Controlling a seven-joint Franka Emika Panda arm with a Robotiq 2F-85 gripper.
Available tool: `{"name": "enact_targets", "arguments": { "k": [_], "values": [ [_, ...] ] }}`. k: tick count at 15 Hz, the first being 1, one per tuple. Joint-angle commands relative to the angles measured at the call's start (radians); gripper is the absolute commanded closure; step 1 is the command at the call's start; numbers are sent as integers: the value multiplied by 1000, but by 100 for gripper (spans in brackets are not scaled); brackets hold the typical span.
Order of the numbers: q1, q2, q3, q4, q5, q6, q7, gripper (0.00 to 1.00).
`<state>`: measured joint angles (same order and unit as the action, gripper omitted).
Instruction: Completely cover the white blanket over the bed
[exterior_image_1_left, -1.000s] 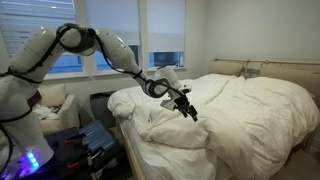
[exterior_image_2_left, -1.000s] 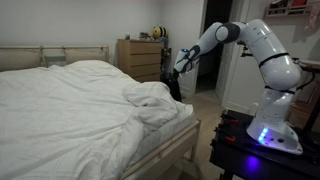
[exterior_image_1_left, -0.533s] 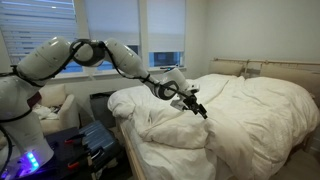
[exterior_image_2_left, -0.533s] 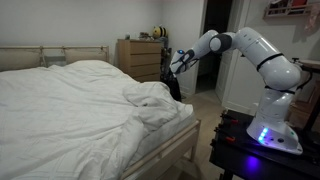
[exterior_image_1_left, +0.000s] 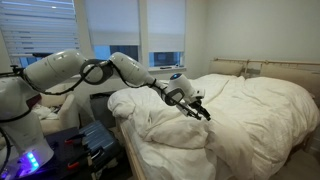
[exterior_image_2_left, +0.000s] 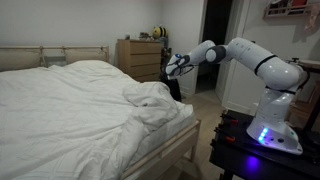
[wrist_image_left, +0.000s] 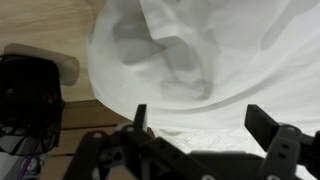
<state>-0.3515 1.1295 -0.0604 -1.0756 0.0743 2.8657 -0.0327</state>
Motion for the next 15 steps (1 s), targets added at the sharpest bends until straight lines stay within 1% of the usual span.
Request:
{"name": "enact_targets", "arguments": {
  "k": [1,5,9,11,12,13,15],
  "values": [
    [-23,139,35,205,25,-77,13,0],
    [-40,242,102,335,36,-149,-5,0],
    [-38,317,160,422,35,-232,-6,0],
    [-26,337,153,443,59,-273,-6,0],
    [-24,351,149,461,63,-293,-2,25],
    [-19,361,137,478,60,-314,8,28],
    [-18,376,122,510,55,-356,22,42]
  ]
}}
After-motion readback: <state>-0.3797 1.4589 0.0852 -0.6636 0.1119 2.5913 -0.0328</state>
